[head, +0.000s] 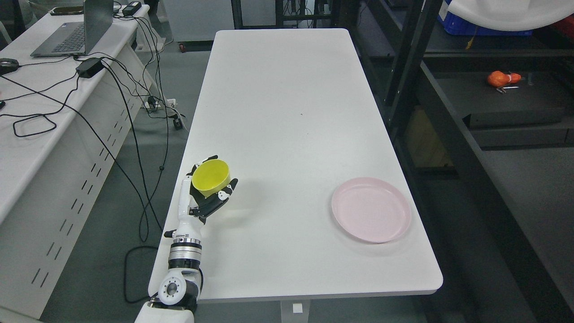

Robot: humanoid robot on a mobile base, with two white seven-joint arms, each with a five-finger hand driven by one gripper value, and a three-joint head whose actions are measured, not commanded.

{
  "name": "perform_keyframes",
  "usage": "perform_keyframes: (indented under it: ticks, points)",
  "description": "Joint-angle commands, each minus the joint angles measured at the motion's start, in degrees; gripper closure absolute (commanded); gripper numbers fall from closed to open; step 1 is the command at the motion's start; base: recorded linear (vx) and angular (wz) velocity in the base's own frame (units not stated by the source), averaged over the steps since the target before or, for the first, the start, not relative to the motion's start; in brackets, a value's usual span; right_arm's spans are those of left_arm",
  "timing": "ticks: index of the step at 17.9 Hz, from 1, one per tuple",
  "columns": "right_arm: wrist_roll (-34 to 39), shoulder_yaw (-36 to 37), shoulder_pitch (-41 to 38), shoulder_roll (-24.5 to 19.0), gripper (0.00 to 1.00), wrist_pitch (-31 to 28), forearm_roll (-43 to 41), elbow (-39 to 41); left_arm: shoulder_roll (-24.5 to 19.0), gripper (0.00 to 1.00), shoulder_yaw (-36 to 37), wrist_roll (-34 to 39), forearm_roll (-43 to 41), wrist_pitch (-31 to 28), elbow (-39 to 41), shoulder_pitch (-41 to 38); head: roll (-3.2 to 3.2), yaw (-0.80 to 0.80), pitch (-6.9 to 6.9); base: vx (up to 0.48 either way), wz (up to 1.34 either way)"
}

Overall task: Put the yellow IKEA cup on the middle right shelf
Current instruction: 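Close the left hand around the yellow cup and lift it, then hold the cup in the left hand while turning toward the shelves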

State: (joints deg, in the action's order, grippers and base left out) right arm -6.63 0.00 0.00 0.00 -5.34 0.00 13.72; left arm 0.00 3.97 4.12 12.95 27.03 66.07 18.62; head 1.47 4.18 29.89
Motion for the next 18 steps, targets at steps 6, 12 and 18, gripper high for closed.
perform_keyframes:
  ticks: [6,12,18]
  points:
    - [0.0,-1.0,-0.8,1.0,0.01,0.0,-1.4,0.0,-1.0,1.00,-0.5,-0.2,1.0,0.5,22.4,-7.5,0.00,0.00,0.00,-0.011,0.00]
    - [0.0,-1.0,-0.8,1.0,0.01,0.0,-1.4,0.0,-1.0,1.00,0.2,-0.2,1.0,0.6,23.7,-9.7,0.00,0.00,0.00,-0.086,-0.02]
    - [0.0,-1.0,-0.8,1.0,0.01,0.0,-1.4,0.0,-1.0,1.00,2.0,-0.2,0.9,0.6,24.4,-12.0,0.00,0.00,0.00,-0.144,0.00]
